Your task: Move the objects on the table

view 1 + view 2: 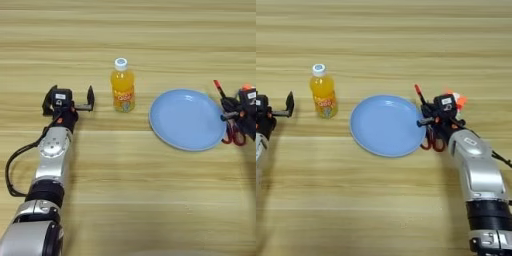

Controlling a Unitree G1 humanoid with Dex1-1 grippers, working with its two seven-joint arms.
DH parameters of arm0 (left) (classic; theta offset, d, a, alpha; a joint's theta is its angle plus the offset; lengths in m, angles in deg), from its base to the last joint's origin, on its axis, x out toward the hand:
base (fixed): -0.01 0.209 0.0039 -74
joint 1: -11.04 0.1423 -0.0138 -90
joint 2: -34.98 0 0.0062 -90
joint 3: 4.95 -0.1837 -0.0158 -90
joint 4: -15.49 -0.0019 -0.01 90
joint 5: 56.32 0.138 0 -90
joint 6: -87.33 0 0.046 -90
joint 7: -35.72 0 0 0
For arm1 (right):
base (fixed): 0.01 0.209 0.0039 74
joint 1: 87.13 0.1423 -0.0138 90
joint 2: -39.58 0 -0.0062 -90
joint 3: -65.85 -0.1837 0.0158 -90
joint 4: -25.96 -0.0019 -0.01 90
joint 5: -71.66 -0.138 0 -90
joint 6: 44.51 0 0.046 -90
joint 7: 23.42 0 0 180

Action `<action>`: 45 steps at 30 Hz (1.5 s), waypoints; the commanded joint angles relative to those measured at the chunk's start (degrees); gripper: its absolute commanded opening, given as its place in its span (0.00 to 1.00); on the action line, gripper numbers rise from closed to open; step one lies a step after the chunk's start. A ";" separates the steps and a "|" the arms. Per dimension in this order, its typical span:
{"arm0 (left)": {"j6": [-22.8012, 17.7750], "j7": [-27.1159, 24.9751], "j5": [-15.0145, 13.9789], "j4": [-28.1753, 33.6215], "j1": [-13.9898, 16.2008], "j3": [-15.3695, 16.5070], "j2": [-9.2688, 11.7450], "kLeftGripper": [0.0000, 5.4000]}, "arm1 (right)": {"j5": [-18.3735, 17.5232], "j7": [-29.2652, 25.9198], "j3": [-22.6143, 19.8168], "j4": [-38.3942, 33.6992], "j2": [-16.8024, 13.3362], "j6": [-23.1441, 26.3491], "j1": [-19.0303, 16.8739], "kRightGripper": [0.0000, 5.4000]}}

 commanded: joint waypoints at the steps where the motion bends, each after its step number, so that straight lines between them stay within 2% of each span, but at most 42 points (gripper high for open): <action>1: -0.37 0.31 0.52 0.43 -0.17 -0.25 -0.07 1.00 | 0.80 -0.15 0.82 2.66 -0.57 -0.51 0.46 0.08; 8: -0.39 0.32 0.51 0.49 -0.15 -0.26 -0.08 1.00 | 1.13 0.17 0.39 7.05 -1.00 -2.44 1.08 0.08; 13: -0.36 0.22 0.46 0.20 -0.32 -0.19 0.05 1.00 | 0.42 0.22 -0.33 5.19 -0.96 -2.52 1.59 0.08; 27: -0.37 0.18 0.45 0.24 -0.30 -0.18 0.06 1.00 | 0.42 0.60 -0.91 6.93 -0.78 -3.24 2.28 0.08; 38: -0.36 0.16 0.50 0.17 -0.29 -0.23 0.08 1.00 | -1.06 1.36 -4.25 4.62 -2.72 -3.31 2.58 0.08; 45: -0.34 0.23 0.55 0.22 -0.27 -0.28 0.02 1.00 | -2.11 3.58 -8.53 3.27 -4.20 -3.93 3.65 0.08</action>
